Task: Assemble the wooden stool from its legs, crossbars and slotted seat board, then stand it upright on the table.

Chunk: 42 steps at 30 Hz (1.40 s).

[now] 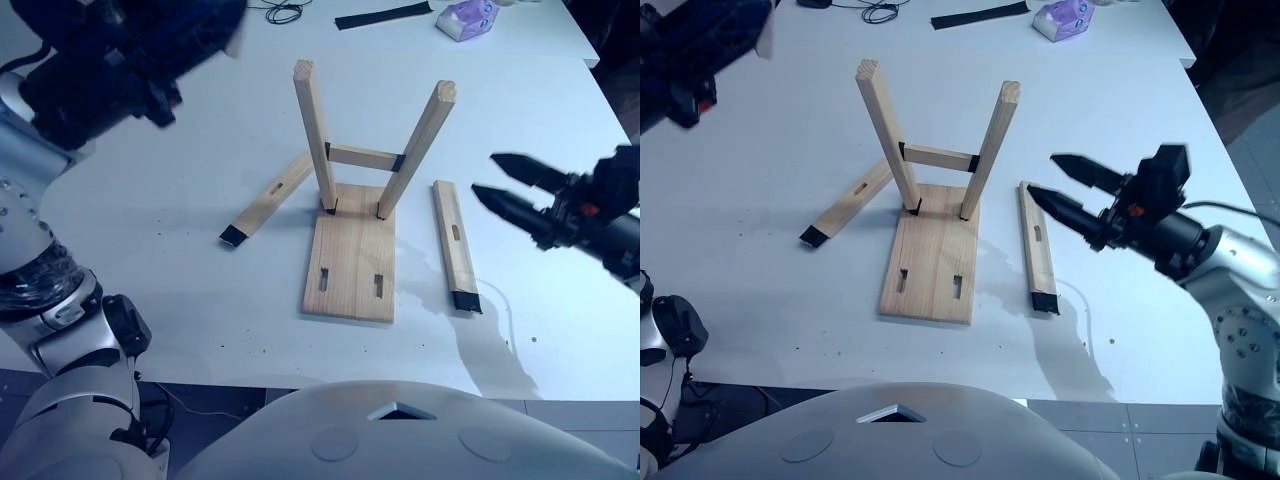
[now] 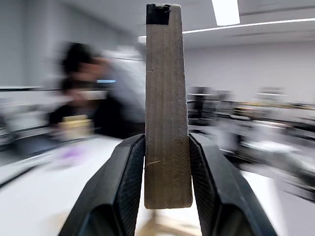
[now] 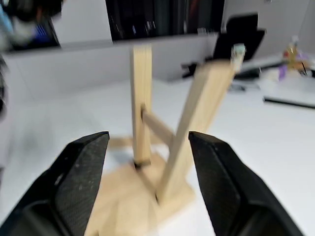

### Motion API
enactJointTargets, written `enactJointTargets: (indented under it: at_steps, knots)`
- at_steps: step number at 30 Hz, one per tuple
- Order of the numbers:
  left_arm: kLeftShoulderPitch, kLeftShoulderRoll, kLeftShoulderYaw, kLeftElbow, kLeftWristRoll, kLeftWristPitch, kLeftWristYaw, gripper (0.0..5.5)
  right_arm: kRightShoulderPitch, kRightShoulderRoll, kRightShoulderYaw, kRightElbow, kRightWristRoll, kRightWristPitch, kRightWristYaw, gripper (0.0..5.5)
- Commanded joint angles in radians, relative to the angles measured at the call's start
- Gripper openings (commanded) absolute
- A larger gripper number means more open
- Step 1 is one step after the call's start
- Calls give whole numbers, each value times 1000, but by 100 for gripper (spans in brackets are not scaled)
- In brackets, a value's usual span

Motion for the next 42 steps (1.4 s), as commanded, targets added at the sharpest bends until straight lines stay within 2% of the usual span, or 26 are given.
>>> enactJointTargets:
  at_steps: [1, 4, 8, 24, 39, 42]
  knots:
    - [113, -12, -142, -100, -19, -2, -75, 133, -176, -47, -1, 24, 207, 75, -12, 317]
    - [155, -21, -247, -100, 71, -60, -117, 133, -279, -68, 58, 51, 276, 130, 7, 354]
    - [147, -55, -314, -61, 139, -120, -112, 133, -347, -88, 117, 81, 291, 186, 61, 354]
    - [215, -111, -452, -71, 249, -225, -94, 133, -436, -53, 200, 85, 318, 258, 73, 354]
    - [205, -102, -482, -62, 268, -235, -113, 133, -405, -87, 222, 55, 243, 285, 165, 136]
    - [200, -101, -480, -45, 281, -242, -108, 133, -396, -97, 222, 50, 221, 284, 183, 130]
